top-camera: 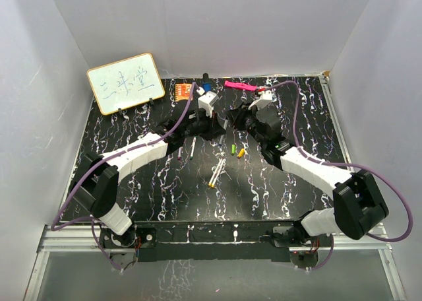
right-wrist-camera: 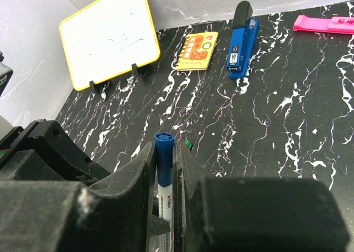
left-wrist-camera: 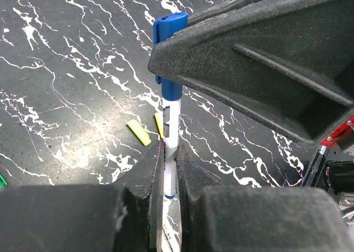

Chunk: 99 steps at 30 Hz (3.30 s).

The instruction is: Insert the pens into the pen caps

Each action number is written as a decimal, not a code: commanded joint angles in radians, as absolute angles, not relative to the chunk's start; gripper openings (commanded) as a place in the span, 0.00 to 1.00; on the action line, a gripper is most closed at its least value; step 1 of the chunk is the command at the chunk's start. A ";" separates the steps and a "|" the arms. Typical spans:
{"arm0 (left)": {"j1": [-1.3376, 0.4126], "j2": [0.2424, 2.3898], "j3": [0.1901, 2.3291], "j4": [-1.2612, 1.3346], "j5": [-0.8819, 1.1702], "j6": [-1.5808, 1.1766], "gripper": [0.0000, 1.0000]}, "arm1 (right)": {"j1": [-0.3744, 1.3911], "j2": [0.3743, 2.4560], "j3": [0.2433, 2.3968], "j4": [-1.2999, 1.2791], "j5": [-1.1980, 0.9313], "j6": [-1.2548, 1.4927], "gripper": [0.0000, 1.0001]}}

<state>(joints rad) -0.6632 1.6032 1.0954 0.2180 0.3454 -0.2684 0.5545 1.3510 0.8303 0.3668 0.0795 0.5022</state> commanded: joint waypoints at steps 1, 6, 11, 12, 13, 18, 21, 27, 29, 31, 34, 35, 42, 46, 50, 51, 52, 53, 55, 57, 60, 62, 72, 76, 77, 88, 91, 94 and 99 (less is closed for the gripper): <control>-0.669 1.582 1.139 0.243 0.341 -0.257 0.00 | 0.554 1.365 0.879 0.365 0.076 0.481 0.00; -0.670 1.583 1.157 0.277 0.348 -0.275 0.00 | 0.562 1.373 0.863 0.331 0.071 0.462 0.00; -0.669 1.574 1.164 0.328 0.337 -0.297 0.00 | 0.598 1.405 0.865 0.294 0.056 0.427 0.00; -0.669 1.570 1.164 0.339 0.334 -0.299 0.00 | 0.608 1.410 0.864 0.289 0.059 0.423 0.00; -0.669 1.566 1.162 0.354 0.330 -0.302 0.00 | 0.618 1.416 0.862 0.287 0.061 0.418 0.00; -0.644 1.549 1.156 0.427 0.311 -0.341 0.00 | 0.658 1.424 0.836 0.287 0.085 0.414 0.00; -0.618 1.538 1.142 0.471 0.310 -0.370 0.00 | 0.667 1.421 0.826 0.281 0.097 0.409 0.00; -0.588 1.516 1.117 0.527 0.300 -0.396 0.00 | 0.672 1.425 0.812 0.260 0.098 0.416 0.00; -0.583 1.505 1.108 0.543 0.292 -0.396 0.00 | 0.673 1.430 0.806 0.260 0.089 0.424 0.00; -0.580 1.501 1.106 0.549 0.290 -0.395 0.00 | 0.674 1.437 0.803 0.259 0.080 0.432 0.00; -0.575 1.495 1.104 0.557 0.293 -0.400 0.00 | 0.676 1.447 0.802 0.260 0.074 0.437 0.00; -0.573 1.494 1.102 0.561 0.293 -0.402 0.00 | 0.677 1.449 0.802 0.260 0.074 0.437 0.00; -0.573 1.503 1.079 0.537 0.307 -0.414 0.00 | 0.677 1.459 0.846 0.257 0.132 0.443 0.00; -0.573 1.523 1.063 0.460 0.303 -0.408 0.00 | 0.677 1.470 0.909 0.255 0.148 0.431 0.05; -0.573 1.565 1.033 0.342 0.282 -0.384 0.00 | 0.677 1.469 0.974 0.257 0.188 0.388 0.49; -0.573 1.577 1.022 0.316 0.282 -0.385 0.00 | 0.677 1.465 0.989 0.256 0.207 0.379 0.56; -0.572 1.590 1.009 0.294 0.279 -0.384 0.00 | 0.677 1.458 1.002 0.257 0.225 0.365 0.63; -0.573 1.599 0.999 0.276 0.273 -0.384 0.00 | 0.677 1.451 1.011 0.260 0.245 0.352 0.66; -0.573 1.620 0.990 0.235 0.268 -0.376 0.00 | 0.677 1.430 1.023 0.269 0.287 0.332 0.69; -0.573 1.644 0.999 0.173 0.246 -0.358 0.00 | 0.677 1.404 1.023 0.281 0.331 0.317 0.75; -0.573 1.679 1.044 0.080 0.208 -0.334 0.00 | 0.675 1.349 1.001 0.301 0.394 0.298 0.78; -0.573 1.714 1.102 0.006 0.182 -0.309 0.00 | 0.675 1.316 0.984 0.304 0.429 0.294 0.79; -0.572 1.873 1.311 -0.256 0.075 -0.262 0.00 | 0.674 1.225 0.890 0.255 0.505 0.331 0.80; -0.573 1.910 1.344 -0.314 0.044 -0.259 0.00 | 0.675 1.210 0.859 0.242 0.508 0.350 0.80; -0.573 1.913 1.346 -0.315 0.055 -0.259 0.00 | 0.674 1.207 0.854 0.242 0.507 0.353 0.80; -0.573 1.943 1.345 -0.316 0.064 -0.287 0.00 | 0.675 1.220 0.835 0.220 0.485 0.387 0.80; -0.573 1.957 1.351 -0.317 0.064 -0.288 0.05 | 0.674 1.220 0.829 0.215 0.482 0.391 0.80; -0.574 1.968 1.353 -0.315 0.070 -0.291 0.10 | 0.674 1.223 0.824 0.212 0.483 0.393 0.80; -0.573 1.976 1.353 -0.309 0.072 -0.294 0.15 | 0.675 1.234 0.821 0.206 0.490 0.397 0.81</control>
<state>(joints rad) -0.5716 1.9759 1.3262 -0.2863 0.0742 -0.2878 0.6743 1.2430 0.8196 0.1791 0.4789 0.3874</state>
